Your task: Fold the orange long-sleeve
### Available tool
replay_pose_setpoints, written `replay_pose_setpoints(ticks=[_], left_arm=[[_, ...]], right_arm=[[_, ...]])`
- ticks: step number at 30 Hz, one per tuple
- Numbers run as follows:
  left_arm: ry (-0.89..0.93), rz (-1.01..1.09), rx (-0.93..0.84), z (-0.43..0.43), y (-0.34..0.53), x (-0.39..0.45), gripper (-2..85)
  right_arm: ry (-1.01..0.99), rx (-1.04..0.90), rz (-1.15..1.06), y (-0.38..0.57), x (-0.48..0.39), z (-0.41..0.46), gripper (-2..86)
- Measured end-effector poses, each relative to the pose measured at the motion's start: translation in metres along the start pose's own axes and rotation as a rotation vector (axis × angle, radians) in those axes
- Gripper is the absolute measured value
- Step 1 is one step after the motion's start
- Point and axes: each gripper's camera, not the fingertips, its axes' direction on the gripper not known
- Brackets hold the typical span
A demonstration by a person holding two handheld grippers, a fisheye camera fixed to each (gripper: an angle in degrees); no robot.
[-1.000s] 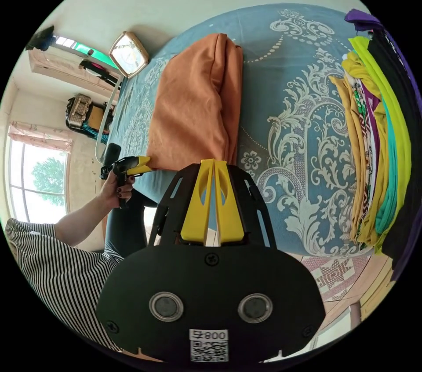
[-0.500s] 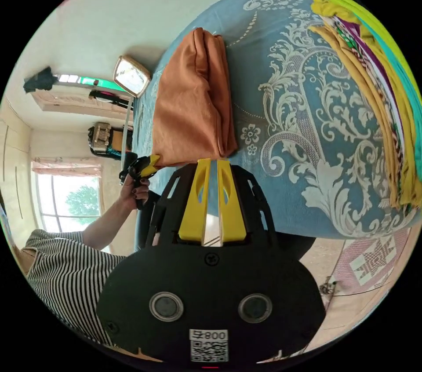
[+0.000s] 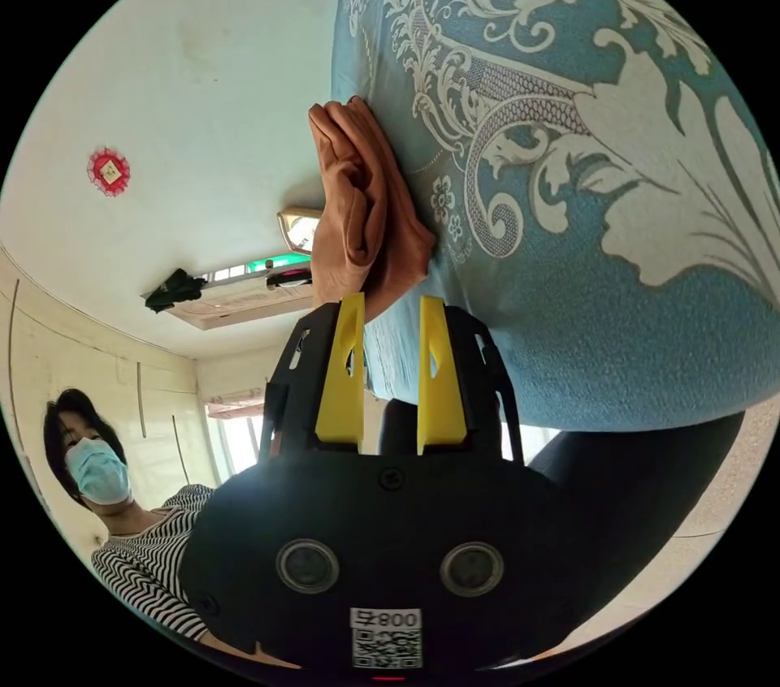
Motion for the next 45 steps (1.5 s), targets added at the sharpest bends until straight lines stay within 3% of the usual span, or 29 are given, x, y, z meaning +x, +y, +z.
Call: replay_pose_setpoints(ticks=[13,19,26,34,45], left_arm=[[0.063,-0.058,0.032,-0.002,0.019,-0.014,6.8],[-0.006,-0.134,0.084,-0.01,0.04,-0.044,7.8],[0.067,-0.193,0.207,-0.009,0.087,-0.065,9.3],[0.06,-0.15,-0.014,0.063,0.084,-0.059,12.2],[0.062,-0.185,0.017,0.095,0.059,-0.056,5.6]], right_arm=[[-0.188,0.094,0.029,0.022,0.03,-0.023,11.0],[-0.136,0.072,0.003,0.029,0.032,-0.023,9.6],[-0.065,0.062,-0.029,0.038,0.029,-0.023,10.3],[0.016,0.066,-0.059,0.047,0.026,-0.022,11.9],[0.026,0.073,-0.05,0.044,0.022,0.002,14.3]])
